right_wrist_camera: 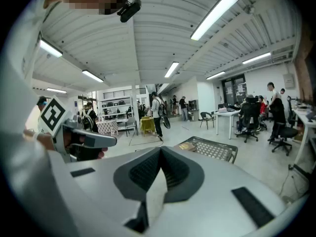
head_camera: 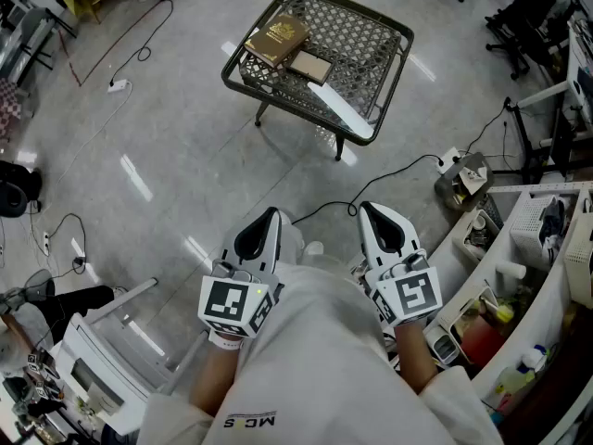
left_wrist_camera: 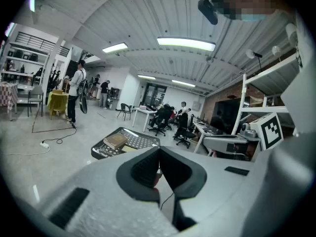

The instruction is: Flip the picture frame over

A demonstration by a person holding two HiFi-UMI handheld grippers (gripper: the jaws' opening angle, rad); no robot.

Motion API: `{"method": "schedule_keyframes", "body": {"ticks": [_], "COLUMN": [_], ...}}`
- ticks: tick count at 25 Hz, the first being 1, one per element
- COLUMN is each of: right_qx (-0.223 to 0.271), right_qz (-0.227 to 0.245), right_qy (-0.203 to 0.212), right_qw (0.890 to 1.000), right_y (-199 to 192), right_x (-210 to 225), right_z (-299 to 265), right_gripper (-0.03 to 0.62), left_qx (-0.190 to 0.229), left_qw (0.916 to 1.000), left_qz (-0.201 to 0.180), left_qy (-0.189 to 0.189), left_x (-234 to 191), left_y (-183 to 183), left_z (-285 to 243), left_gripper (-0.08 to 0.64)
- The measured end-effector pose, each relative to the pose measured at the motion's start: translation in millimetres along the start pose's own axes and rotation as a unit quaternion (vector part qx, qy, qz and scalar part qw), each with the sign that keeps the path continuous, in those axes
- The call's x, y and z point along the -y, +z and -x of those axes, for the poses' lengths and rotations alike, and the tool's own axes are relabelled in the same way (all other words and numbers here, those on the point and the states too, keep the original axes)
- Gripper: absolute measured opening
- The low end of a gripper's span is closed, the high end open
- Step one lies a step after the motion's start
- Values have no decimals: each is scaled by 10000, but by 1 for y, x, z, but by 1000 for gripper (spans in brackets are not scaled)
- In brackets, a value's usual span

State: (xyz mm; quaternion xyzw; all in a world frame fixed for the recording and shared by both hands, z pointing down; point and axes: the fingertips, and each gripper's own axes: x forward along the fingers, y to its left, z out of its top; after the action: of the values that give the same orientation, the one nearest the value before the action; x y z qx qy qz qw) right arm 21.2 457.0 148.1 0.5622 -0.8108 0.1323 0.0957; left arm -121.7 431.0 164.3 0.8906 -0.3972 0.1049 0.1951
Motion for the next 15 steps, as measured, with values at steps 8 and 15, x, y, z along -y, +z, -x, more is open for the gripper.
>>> {"method": "schedule_keyframes", "body": {"ticks": [8, 15], "right_qx": [73, 304], "right_qz": [74, -165], "right_qy": [-66, -228], "right_qw": [9999, 9991], "right_y": [-24, -34], "right_x": [20, 45], "right_z": [50, 83], "right_gripper": [17, 17], "left_qx": [-273, -245], "left_qw": [9994, 9980], "left_qz": [-58, -361], "left_qy": [-198, -461], "left_x": [64, 108], "left_y": [-46, -38], "left_z": [-8, -23], "left_gripper": [25, 26]}}
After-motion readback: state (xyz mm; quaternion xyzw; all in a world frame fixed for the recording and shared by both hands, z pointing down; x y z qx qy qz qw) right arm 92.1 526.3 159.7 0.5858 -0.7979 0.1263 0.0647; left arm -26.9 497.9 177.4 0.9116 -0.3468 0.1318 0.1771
